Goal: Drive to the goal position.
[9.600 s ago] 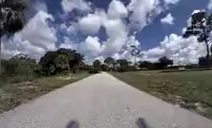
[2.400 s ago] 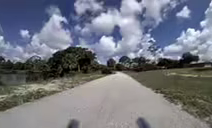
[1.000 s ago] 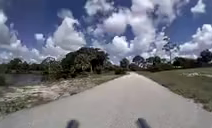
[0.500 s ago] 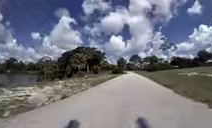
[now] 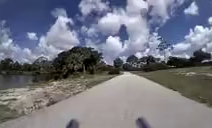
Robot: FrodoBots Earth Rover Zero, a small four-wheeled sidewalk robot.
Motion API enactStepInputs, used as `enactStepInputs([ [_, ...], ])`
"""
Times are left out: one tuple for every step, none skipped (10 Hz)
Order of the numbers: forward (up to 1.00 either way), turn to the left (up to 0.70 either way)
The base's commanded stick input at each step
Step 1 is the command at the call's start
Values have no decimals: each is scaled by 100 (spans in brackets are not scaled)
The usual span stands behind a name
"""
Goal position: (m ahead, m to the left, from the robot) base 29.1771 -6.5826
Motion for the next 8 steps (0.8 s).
enactStepInputs([
  [85, 0],
  [85, 0],
  [85, 0],
  [85, 0],
  [85, 0],
  [85, 0],
  [85, 0],
  [85, 0],
])
